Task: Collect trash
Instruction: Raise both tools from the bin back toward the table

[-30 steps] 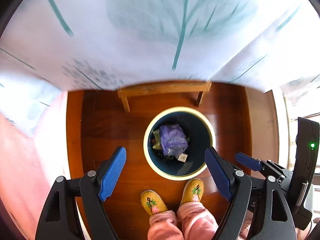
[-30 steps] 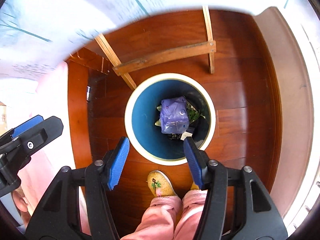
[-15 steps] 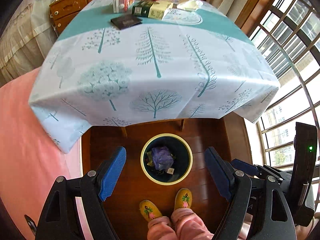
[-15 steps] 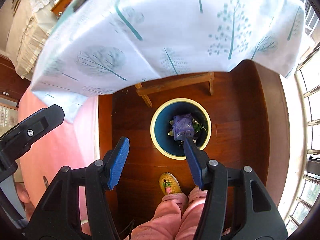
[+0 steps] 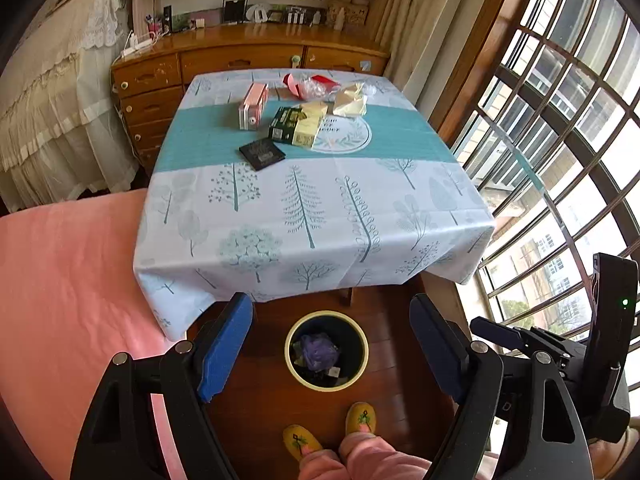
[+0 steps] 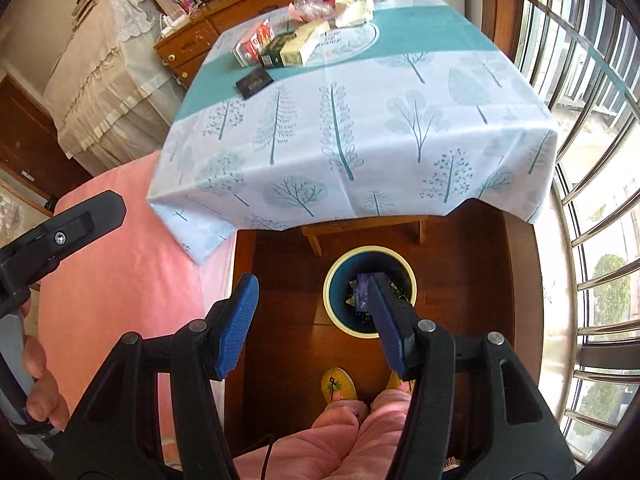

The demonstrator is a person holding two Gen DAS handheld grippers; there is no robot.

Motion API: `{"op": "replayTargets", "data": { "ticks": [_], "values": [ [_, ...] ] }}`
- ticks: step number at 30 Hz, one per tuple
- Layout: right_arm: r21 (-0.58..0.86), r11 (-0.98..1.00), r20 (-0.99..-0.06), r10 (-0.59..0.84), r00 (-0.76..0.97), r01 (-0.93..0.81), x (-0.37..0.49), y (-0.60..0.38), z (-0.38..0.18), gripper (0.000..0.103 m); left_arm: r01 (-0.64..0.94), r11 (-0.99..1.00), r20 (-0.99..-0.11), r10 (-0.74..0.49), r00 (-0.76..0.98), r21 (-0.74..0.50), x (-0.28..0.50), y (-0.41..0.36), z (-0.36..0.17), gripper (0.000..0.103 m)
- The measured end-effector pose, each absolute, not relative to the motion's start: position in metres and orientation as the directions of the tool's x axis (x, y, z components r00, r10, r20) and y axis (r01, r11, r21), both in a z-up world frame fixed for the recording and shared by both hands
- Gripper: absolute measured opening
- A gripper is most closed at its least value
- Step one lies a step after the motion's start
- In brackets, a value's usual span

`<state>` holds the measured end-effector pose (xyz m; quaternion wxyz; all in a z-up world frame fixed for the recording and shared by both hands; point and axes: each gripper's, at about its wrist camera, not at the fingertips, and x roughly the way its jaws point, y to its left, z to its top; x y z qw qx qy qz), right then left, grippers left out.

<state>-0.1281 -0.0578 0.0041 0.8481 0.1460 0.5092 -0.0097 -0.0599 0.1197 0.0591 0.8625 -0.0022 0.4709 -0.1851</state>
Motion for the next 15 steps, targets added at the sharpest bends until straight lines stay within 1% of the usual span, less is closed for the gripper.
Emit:
{"op": "replayTargets", "data": {
  "ticks": [4, 15],
  "values": [
    [0.229, 0.959, -0.834, 0.107, 0.542, 0.164, -0.132, -0.053, 0.039, 0.054, 0.335, 0.933, -0.776, -0.306, 0.552, -0.13, -0.068, 0.126, 0.096, 0.082],
    [0.21, 0.964, -0.756, 0.055, 0.652, 0.162, -0.122, -0.048, 0.106, 0.054, 0.317, 0.94, -0.678, -0.316, 0.664, -0.128, -0.065, 0.154, 0.172, 0.082]
  ]
}}
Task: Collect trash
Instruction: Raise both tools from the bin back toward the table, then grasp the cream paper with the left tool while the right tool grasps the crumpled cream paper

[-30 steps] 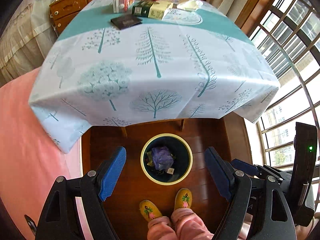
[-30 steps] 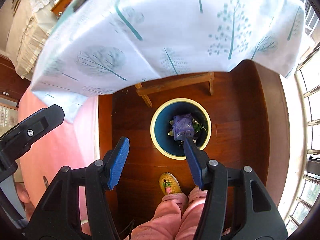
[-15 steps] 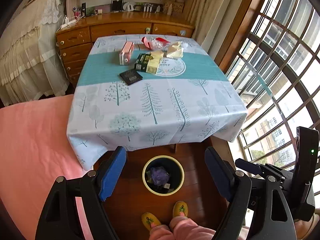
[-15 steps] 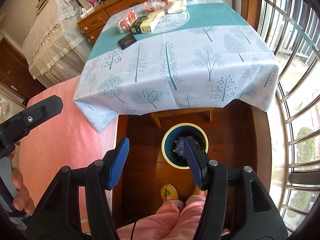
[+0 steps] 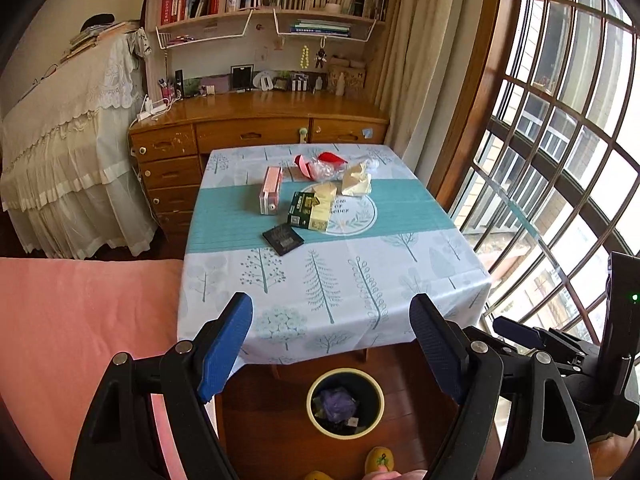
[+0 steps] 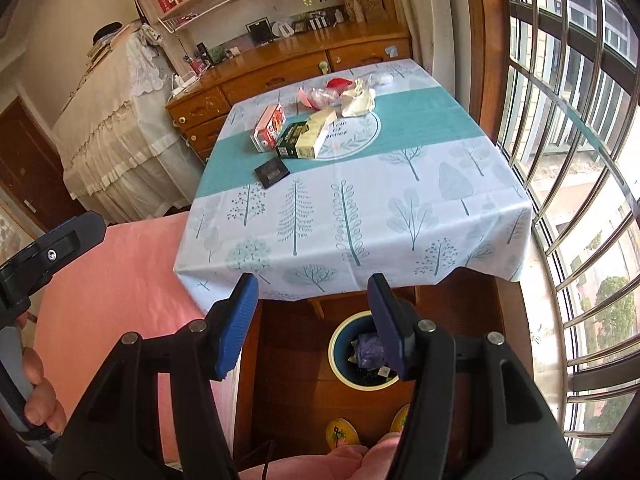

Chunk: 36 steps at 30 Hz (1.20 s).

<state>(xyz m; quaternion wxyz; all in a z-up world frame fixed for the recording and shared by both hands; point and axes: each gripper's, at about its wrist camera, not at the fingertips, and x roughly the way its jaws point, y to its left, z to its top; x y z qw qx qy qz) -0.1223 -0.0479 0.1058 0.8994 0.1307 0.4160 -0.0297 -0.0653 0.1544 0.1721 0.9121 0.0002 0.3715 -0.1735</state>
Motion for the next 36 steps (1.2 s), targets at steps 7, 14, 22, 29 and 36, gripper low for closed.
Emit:
{"op": "replayTargets", "data": {
  "ticks": [7, 14, 22, 29, 36],
  "values": [
    [0.161, 0.977, -0.744, 0.025, 0.668, 0.143, -0.095, -0.046, 0.129, 0.054, 0.279, 0.947, -0.68, -0.309, 0.665, -0.158, -0.037, 0.163, 0.175, 0.082],
    [0.165, 0.977, -0.736, 0.028, 0.677, 0.138, -0.036, -0.056, 0.133, 0.054, 0.244, 0.96, -0.709, -0.266, 0.654, -0.135, 0.018, 0.162, 0.148, 0.082],
    [0.174, 0.981, -0.762, 0.08, 0.642, 0.085, 0.077, -0.09, 0.11, 0.054, 0.146, 0.984, -0.758, -0.175, 0.628, -0.106, 0.115, 0.139, 0.111, 0.082],
    [0.169, 0.986, -0.826, 0.148, 0.543, -0.011, 0.196, -0.133, 0.064, 0.054, -0.038, 0.993, -0.842, -0.073, 0.534, -0.11, 0.236, 0.113, 0.057, 0.082],
    [0.169, 0.982, -0.868, 0.188, 0.46, -0.082, 0.294, -0.193, 0.023, 0.054, -0.146, 0.962, -0.906, -0.16, 0.392, -0.233, 0.339, 0.082, -0.018, 0.082]
  ]
}}
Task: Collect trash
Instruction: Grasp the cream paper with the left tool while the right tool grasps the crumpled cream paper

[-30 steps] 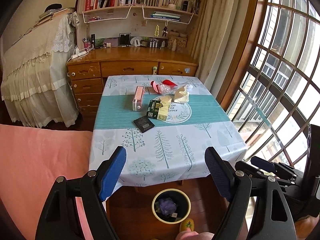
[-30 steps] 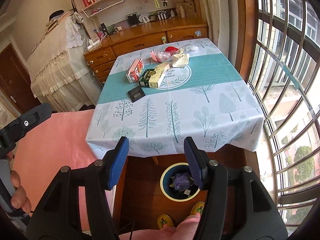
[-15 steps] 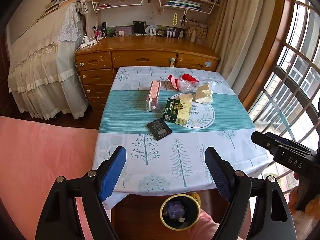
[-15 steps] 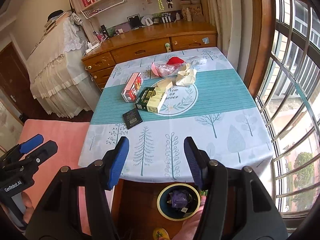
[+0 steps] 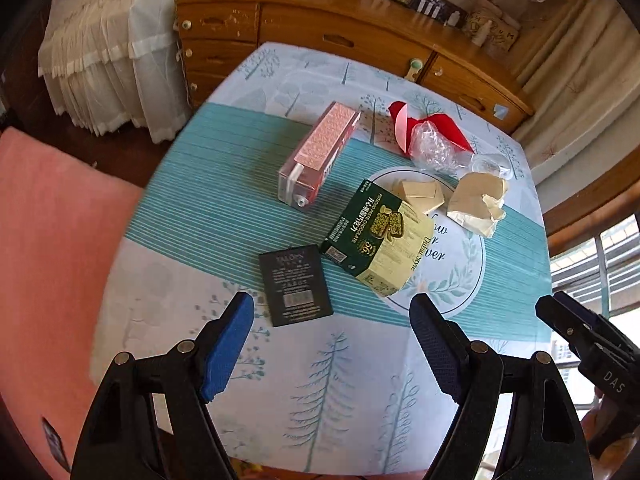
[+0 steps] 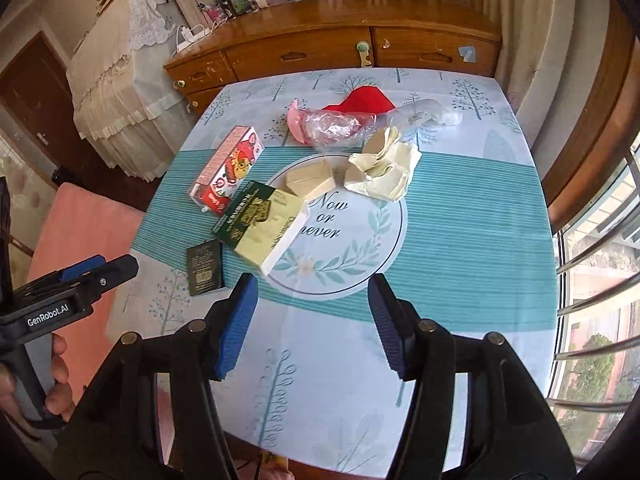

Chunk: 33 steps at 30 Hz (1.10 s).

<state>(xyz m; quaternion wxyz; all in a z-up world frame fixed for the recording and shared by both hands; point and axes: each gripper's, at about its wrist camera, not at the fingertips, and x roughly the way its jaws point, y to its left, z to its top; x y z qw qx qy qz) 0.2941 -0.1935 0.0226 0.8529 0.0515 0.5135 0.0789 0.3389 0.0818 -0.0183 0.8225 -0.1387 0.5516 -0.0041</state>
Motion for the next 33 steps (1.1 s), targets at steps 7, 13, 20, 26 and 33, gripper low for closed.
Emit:
{"op": "replayTargets", "data": {
  "ticks": [7, 13, 20, 26, 33],
  "values": [
    [0.227, 0.973, -0.883, 0.222, 0.414, -0.038, 0.344, -0.249, -0.014, 0.054, -0.181, 0.955, -0.934, -0.169, 0.314, -0.234, 0.385, 0.063, -0.063, 0.082],
    [0.274, 0.961, -0.888, 0.262, 0.378, -0.023, 0.362, -0.263, -0.037, 0.054, -0.06, 0.98, -0.952, -0.167, 0.258, -0.188, 0.417, 0.022, -0.082, 0.082],
    [0.302, 0.953, -0.877, 0.291, 0.383, -0.034, 0.379, -0.26, -0.04, 0.054, 0.038, 0.999, -0.976, -0.012, 0.217, -0.004, 0.435, -0.008, -0.098, 0.082],
    [0.32, 0.947, -0.872, 0.303, 0.385, -0.021, 0.385, -0.259, -0.041, 0.054, 0.108, 0.989, -0.97, 0.075, 0.233, 0.102, 0.435, -0.041, -0.108, 0.082],
    [0.32, 0.947, -0.874, 0.305, 0.379, -0.023, 0.389, -0.258, -0.043, 0.054, 0.133, 0.967, -0.951, 0.179, 0.252, 0.217, 0.435, -0.067, -0.12, 0.082]
  ]
}}
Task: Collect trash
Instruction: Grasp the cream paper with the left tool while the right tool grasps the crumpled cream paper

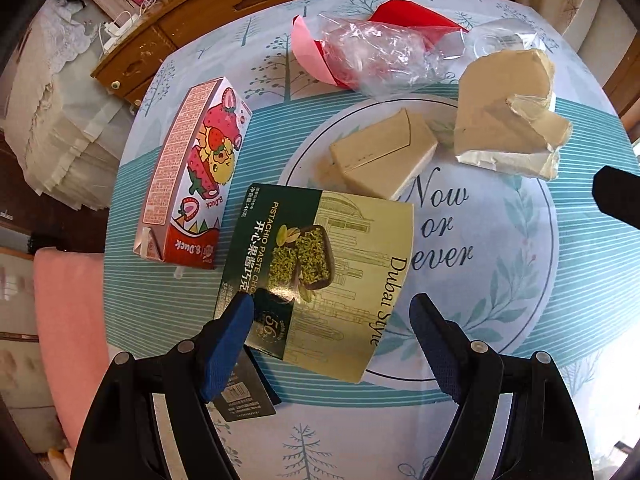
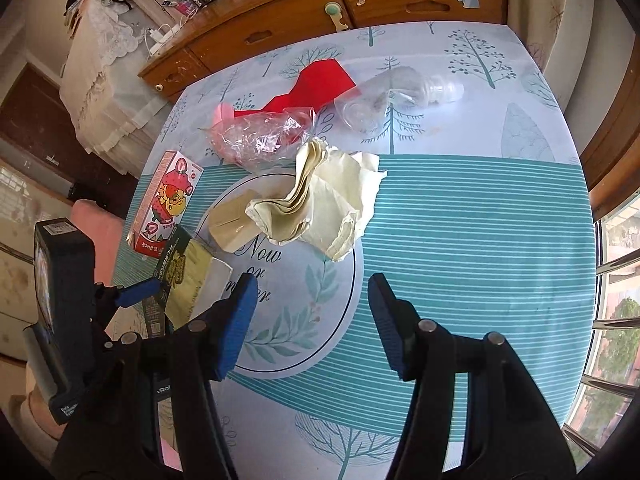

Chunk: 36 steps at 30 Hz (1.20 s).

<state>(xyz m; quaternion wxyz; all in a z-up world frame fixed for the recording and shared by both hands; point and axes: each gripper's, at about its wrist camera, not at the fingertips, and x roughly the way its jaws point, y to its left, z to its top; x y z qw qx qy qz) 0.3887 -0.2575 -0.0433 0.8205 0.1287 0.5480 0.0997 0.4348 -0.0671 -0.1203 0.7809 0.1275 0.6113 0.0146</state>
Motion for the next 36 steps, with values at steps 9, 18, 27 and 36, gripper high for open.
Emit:
{"op": "replayTargets", "data": {
  "ticks": [9, 18, 27, 36],
  "values": [
    [0.343, 0.939, -0.858, 0.318, 0.403, -0.012, 0.404, -0.255, -0.034, 0.071, 0.026, 0.976, -0.932, 0.197, 0.303, 0.215, 0.443, -0.048, -0.103, 0.046],
    [0.389, 0.914, -0.873, 0.327, 0.361, 0.115, 0.445, -0.262, -0.065, 0.072, -0.077, 0.993, -0.917, 0.109, 0.383, 0.086, 0.435, -0.019, -0.045, 0.009],
    [0.463, 0.877, -0.842, 0.39, 0.372, 0.13, 0.472, -0.25, -0.086, 0.077, -0.133, 0.99, -0.929, 0.007, 0.371, -0.046, 0.42, 0.005, -0.033, 0.001],
    [0.491, 0.863, -0.815, 0.406, 0.414, 0.119, 0.464, -0.252, -0.074, 0.027, -0.125, 0.989, -0.919, -0.023, 0.392, -0.078, 0.399, 0.01, -0.024, 0.001]
  ]
}}
